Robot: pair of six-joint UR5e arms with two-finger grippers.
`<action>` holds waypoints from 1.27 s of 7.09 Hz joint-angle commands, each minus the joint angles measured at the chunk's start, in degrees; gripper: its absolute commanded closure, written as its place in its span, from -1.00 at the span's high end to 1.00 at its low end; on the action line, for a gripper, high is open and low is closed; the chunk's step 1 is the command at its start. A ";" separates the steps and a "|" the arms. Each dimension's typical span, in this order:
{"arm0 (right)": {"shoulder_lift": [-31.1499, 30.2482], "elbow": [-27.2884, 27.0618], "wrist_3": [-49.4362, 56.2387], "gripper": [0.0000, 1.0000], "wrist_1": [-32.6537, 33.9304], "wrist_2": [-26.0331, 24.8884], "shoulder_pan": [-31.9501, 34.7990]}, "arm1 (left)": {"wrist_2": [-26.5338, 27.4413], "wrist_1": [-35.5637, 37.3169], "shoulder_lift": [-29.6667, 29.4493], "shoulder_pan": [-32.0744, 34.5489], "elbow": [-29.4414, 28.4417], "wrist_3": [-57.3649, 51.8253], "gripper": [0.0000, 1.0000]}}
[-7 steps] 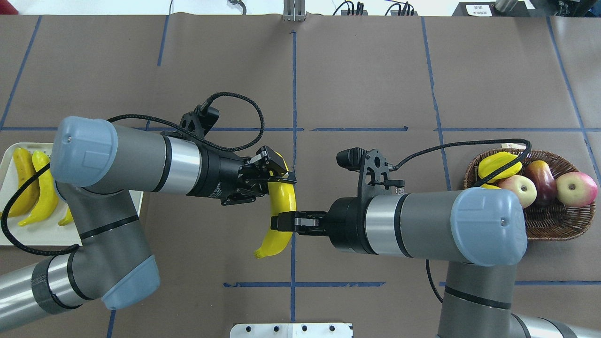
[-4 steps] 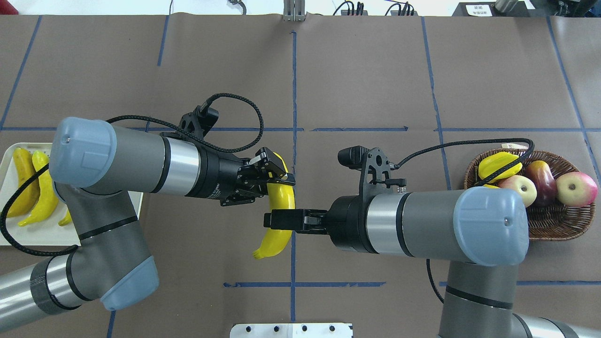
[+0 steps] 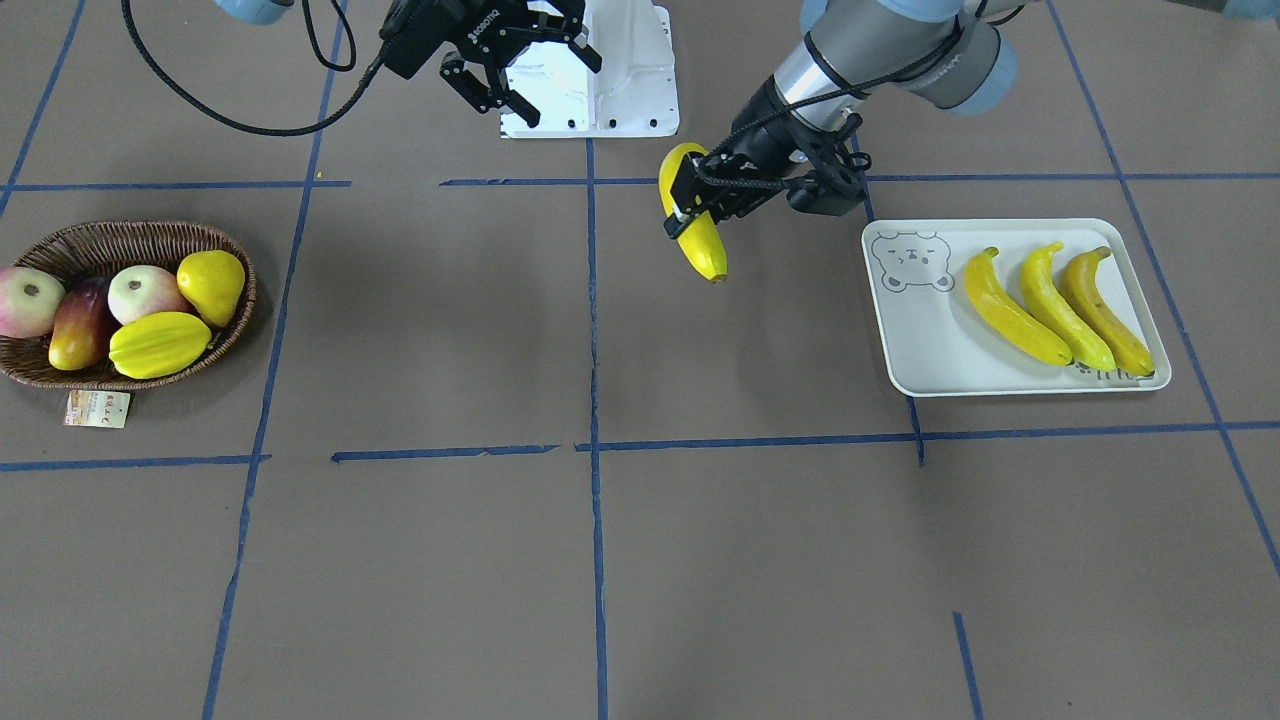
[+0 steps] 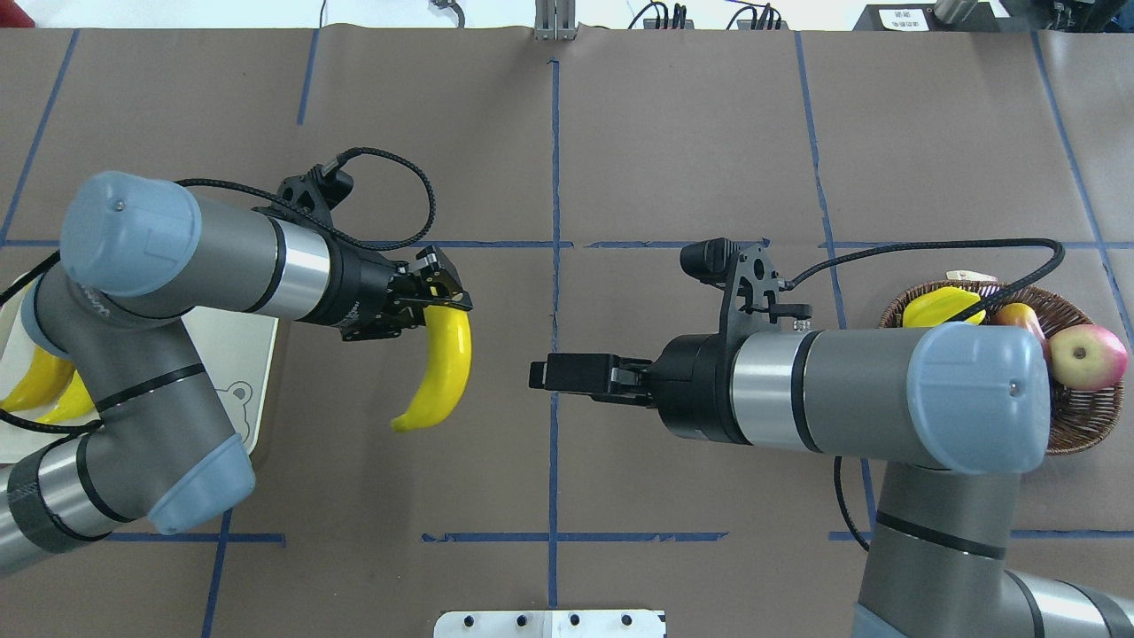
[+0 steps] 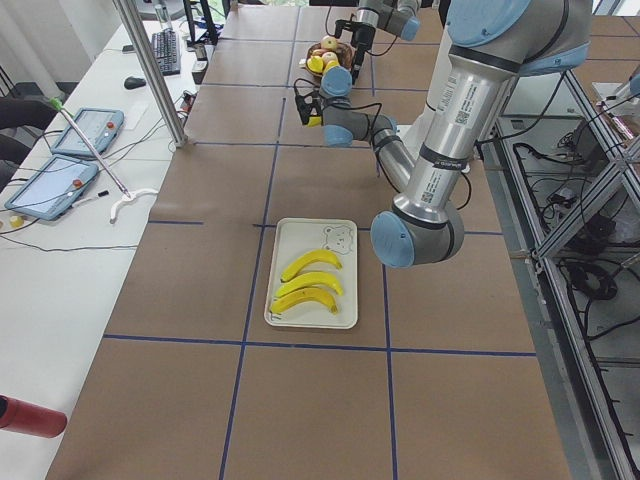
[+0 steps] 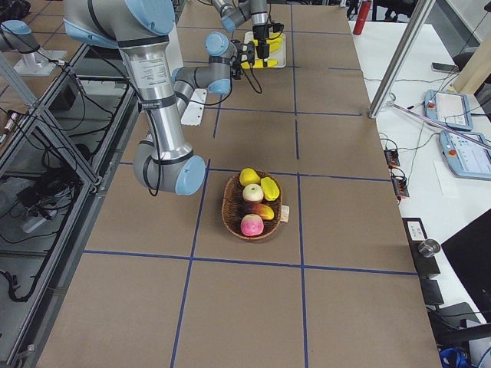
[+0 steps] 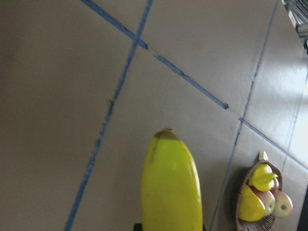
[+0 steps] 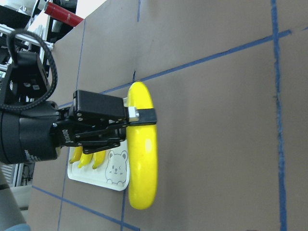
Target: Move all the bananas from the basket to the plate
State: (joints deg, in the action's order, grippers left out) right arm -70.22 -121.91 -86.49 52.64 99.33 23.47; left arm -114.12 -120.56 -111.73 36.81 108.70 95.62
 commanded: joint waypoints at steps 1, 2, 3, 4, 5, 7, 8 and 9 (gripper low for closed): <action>-5.42 -1.56 0.79 1.00 2.35 3.04 7.41 | 0.03 9.63 7.90 4.13 1.34 -12.35 -1.00; -7.02 -1.75 3.93 1.00 7.60 11.15 15.47 | 0.04 9.73 11.68 4.93 0.73 -12.82 -1.00; -9.64 -1.57 14.05 1.00 13.13 18.28 23.03 | 0.21 9.73 14.32 4.85 0.20 -12.83 -1.00; -12.98 -0.96 24.42 1.00 17.62 21.75 27.81 | 0.30 9.82 17.05 4.76 -0.07 -12.74 -1.00; -14.32 0.61 34.36 1.00 22.98 22.56 31.77 | 0.30 10.69 18.29 4.76 -0.50 -12.74 -1.00; -14.76 4.21 53.17 1.00 31.62 24.32 39.85 | 0.56 11.75 18.31 4.68 -2.08 -12.65 -1.00; -15.73 8.32 60.83 1.00 31.56 29.46 44.33 | 0.56 11.75 17.52 4.50 -3.83 -12.65 -1.00; -16.00 12.62 68.92 1.00 31.82 34.48 50.21 | 0.65 11.75 17.25 4.67 -4.89 -12.65 -1.00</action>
State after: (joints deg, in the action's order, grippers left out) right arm -85.62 -114.17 -27.66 83.69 128.21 67.13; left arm -113.56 -108.87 -94.05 41.43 105.32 82.96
